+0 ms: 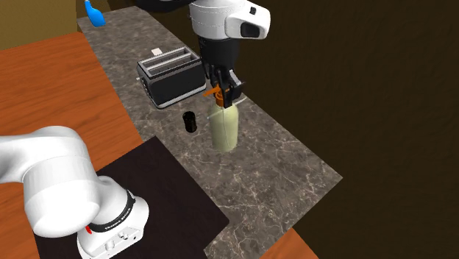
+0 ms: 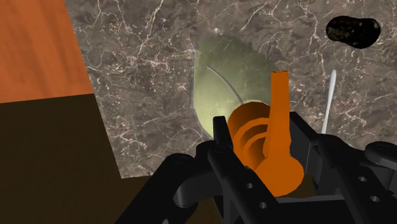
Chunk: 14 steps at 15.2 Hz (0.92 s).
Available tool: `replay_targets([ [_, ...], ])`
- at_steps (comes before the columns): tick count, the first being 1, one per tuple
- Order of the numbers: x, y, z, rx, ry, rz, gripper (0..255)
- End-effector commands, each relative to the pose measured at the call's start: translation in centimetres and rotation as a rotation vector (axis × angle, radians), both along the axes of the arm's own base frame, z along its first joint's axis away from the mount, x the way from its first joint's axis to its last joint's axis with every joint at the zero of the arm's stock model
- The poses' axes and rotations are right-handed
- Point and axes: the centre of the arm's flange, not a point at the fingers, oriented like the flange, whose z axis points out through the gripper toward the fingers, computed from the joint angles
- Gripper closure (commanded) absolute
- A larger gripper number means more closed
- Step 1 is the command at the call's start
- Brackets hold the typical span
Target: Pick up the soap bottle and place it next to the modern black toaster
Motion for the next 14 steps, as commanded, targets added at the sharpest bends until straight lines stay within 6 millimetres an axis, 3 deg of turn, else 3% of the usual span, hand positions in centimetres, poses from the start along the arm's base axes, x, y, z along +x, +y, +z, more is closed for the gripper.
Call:
replay_targets([
  [1, -0.1, 0.0, 1.1, 0.0, 0.0, 0.0, 255],
  [14, -0.1, 0.0, 7.6, 0.0, 0.0, 0.0, 255],
])
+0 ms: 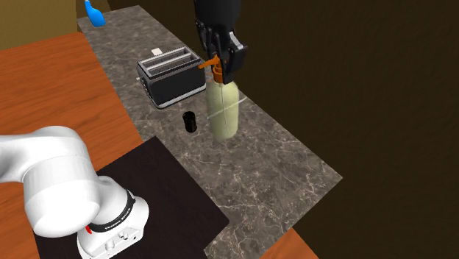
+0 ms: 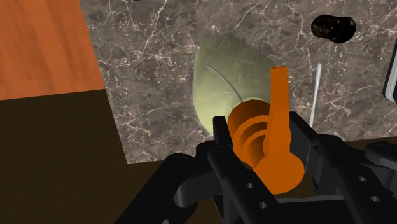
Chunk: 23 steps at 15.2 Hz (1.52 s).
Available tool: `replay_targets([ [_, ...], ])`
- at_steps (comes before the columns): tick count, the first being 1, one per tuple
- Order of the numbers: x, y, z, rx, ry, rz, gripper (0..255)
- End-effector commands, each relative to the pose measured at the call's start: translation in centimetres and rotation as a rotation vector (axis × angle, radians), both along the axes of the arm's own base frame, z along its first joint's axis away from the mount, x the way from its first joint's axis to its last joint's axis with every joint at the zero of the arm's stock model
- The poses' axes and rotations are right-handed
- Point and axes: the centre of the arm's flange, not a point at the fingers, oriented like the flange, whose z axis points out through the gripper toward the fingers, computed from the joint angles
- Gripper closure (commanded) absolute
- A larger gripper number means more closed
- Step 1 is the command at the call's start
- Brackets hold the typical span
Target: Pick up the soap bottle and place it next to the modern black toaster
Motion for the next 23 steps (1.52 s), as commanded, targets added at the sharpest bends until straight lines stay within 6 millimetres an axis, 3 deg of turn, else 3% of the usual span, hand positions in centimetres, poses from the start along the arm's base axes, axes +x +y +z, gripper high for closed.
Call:
replay_targets([
  [1, -0.2, 1.3, 0.4, 0.0, 0.0, 0.0, 255],
  [23, -3.8, 30.1, 0.5, 0.0, 0.0, 0.0, 255],
])
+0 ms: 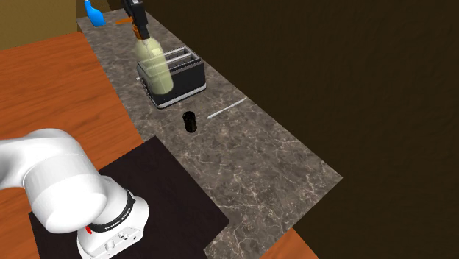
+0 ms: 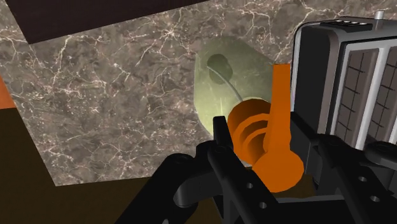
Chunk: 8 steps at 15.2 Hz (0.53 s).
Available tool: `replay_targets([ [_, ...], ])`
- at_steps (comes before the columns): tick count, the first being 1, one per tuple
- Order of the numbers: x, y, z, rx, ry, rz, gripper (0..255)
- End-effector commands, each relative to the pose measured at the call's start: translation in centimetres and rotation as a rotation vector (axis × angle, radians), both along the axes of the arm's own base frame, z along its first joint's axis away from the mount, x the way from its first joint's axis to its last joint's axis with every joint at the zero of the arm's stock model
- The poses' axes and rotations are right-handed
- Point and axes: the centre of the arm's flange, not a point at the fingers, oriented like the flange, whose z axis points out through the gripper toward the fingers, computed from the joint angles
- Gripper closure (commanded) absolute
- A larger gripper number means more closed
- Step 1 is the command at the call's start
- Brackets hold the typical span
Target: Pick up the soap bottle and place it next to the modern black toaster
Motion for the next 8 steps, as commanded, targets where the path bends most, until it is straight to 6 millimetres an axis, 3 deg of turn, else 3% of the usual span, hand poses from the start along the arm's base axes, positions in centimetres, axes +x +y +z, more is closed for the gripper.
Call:
replay_targets([
  [1, -0.3, 2.7, -0.1, 0.001, 0.0, -0.001, 255],
  [8, -1.4, 11.8, -0.1, 0.001, 0.0, -0.001, 255],
])
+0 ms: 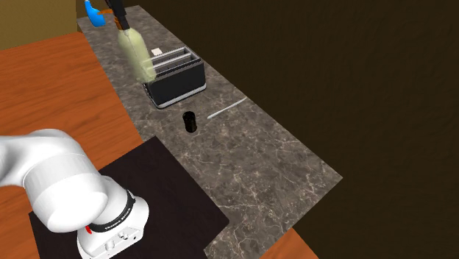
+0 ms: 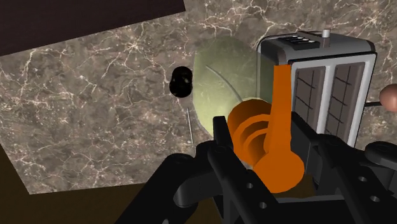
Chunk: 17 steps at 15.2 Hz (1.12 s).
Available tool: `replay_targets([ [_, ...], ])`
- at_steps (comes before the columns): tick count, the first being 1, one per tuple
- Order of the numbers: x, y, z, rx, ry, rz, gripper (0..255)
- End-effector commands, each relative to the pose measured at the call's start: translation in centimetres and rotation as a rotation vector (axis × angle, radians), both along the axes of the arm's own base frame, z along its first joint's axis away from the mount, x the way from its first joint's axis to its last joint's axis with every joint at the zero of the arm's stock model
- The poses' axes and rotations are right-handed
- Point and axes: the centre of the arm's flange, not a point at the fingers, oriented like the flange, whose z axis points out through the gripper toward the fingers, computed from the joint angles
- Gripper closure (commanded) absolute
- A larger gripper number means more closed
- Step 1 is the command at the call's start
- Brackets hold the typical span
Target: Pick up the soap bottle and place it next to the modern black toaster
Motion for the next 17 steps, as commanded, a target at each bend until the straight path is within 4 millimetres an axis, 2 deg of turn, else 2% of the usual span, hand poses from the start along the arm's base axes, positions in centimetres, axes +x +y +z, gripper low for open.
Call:
replay_targets([
  [1, -0.6, 2.7, 0.4, 0.001, 0.0, -0.001, 255],
  [9, -1.9, 12.9, 0.4, 0.001, 0.0, -0.001, 255],
  [17, -1.9, 12.9, -3.8, 0.001, 0.0, -0.001, 255],
])
